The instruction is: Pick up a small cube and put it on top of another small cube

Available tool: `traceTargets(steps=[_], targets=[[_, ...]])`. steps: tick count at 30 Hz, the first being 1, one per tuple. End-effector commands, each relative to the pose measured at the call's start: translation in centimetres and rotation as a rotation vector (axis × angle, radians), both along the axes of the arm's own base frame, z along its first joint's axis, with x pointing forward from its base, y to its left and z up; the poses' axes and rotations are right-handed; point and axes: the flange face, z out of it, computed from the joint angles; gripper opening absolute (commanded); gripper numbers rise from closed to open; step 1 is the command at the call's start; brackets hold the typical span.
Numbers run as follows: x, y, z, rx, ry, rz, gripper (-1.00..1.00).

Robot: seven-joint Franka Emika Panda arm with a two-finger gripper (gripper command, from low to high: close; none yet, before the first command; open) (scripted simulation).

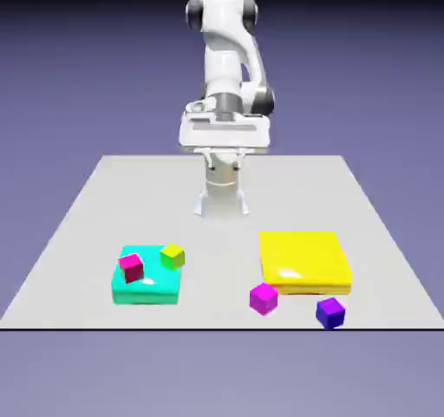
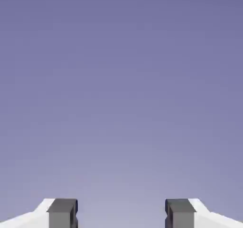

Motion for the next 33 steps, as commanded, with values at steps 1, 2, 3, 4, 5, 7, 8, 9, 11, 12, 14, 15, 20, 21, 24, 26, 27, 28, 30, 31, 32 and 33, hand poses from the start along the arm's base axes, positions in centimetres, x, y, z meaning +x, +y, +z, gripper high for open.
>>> traceTargets(steps=[1,2,3,4,5,7,8,9,11,12,14,15,20,21,24,26,27,28,30,31,32,33], targets=[[0.7,0.7,-0.6,0.002,0.017,0.012,0.0],[1.4,1.5,-1.2,0.003,0.033,0.024,0.0],[2.1,2.2,-1.9,0.004,0.05,0.037,0.0],[2.8,3.0,-2.6,0.004,0.066,0.049,0.0],[3.4,3.8,-3.4,0.005,0.083,0.061,0.0],[4.6,5.5,-4.9,0.004,0.116,0.085,0.0],[5.2,6.4,-5.8,0.004,0.133,0.097,0.0],[5.7,7.2,-6.7,0.003,0.15,0.109,0.0],[6.6,9.0,-8.5,-0.001,0.183,0.133,0.0],[7.0,10.0,-9.5,-0.003,0.199,0.145,0.0],[7.7,11.8,-11.5,-0.008,0.232,0.169,0.0],[8.0,12.8,-12.6,-0.011,0.249,0.181,0.0],[8.8,17.5,-18.4,-0.031,0.33,0.24,0.0],[8.8,18.5,-19.6,-0.036,0.346,0.252,0.0],[8.5,21.3,-23.5,-0.053,0.394,0.287,0.0],[8.1,23.0,-26.2,-0.066,0.426,0.31,0.0],[8.0,23.3,-26.6,-0.068,0.431,0.314,0.0],[8.0,23.3,-26.6,-0.068,0.431,0.314,0.0],[8.6,23.6,-28.8,-0.066,0.431,0.313,0.0],[8.9,23.7,-30.0,-0.066,0.431,0.313,0.0],[9.2,23.8,-31.1,-0.067,0.431,0.313,0.0],[9.4,23.9,-32.3,-0.067,0.431,0.314,0.0]])
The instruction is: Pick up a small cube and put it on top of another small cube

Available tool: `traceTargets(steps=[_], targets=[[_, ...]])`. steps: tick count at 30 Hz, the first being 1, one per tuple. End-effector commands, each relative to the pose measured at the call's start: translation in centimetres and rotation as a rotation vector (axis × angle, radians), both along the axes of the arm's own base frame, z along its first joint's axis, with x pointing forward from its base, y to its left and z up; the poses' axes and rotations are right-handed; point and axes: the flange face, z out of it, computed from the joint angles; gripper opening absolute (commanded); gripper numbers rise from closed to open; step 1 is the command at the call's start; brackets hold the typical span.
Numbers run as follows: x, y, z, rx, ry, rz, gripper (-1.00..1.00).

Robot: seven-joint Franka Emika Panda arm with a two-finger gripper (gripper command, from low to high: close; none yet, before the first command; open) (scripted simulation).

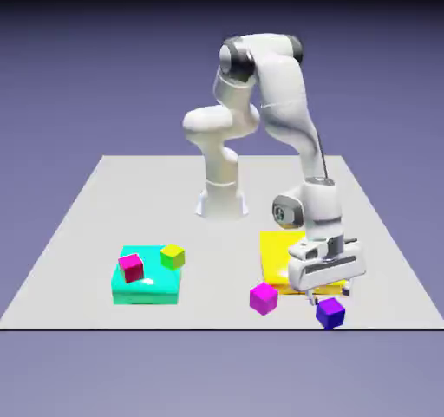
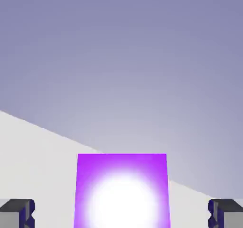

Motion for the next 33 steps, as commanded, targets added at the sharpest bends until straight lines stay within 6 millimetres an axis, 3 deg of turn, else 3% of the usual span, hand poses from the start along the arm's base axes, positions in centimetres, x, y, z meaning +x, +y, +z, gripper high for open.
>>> traceTargets(steps=[1,2,3,9,13,17,21,26,27,33], targets=[[0.2,0.1,-1.0,-0.001,0.0,0.001,0.0],[0.2,0.1,-1.0,-0.001,0.0,0.001,-1.0],[0.2,0.1,-1.0,-0.001,0.0,0.001,-1.0],[-1.2,-1.1,5.9,-0.003,-0.002,-0.005,-1.0],[1.7,-12.5,9.5,-0.056,-0.017,-0.138,-1.0],[1.6,-23.9,12.9,-0.08,-0.014,-0.272,-1.0],[-1.2,-34.5,15.7,-0.072,-0.003,-0.402,-1.0],[-7.9,-45.4,18.2,-0.016,0.002,-0.551,-1.0],[-9.4,-47.1,18.5,-0.001,0.0,-0.576,-1.0],[-8.2,-47.4,15.3,0.001,-0.005,-0.571,-1.0]])
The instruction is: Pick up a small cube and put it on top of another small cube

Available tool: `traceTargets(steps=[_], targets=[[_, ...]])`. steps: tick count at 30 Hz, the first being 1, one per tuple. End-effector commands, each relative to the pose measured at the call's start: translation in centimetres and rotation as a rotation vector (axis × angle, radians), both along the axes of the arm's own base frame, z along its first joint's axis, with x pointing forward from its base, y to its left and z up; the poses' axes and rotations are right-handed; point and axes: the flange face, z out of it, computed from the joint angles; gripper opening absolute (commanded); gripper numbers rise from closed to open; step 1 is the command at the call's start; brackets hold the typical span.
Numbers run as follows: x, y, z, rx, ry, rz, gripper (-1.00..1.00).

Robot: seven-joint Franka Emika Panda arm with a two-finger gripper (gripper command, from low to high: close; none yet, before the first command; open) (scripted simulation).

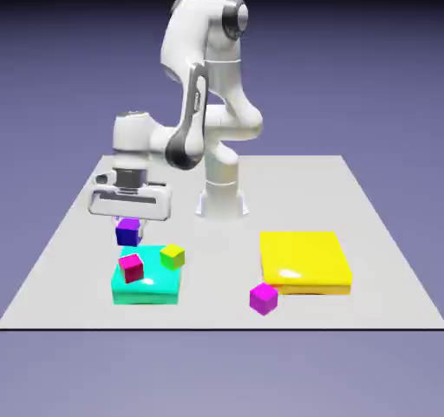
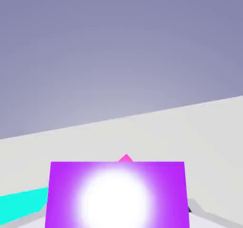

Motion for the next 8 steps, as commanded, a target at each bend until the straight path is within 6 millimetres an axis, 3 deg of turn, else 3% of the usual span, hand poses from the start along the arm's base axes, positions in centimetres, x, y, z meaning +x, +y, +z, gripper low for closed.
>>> traceTargets(steps=[1,6,7,8], targets=[[0.1,-0.2,-0.6,-0.001,0.0,-0.004,-1.0],[0.3,-0.2,-3.4,-0.001,0.005,-0.009,-1.0],[0.3,-0.2,-3.4,-0.001,0.005,-0.009,1.0],[0.3,-0.2,-3.4,-0.001,0.005,-0.009,1.0]])
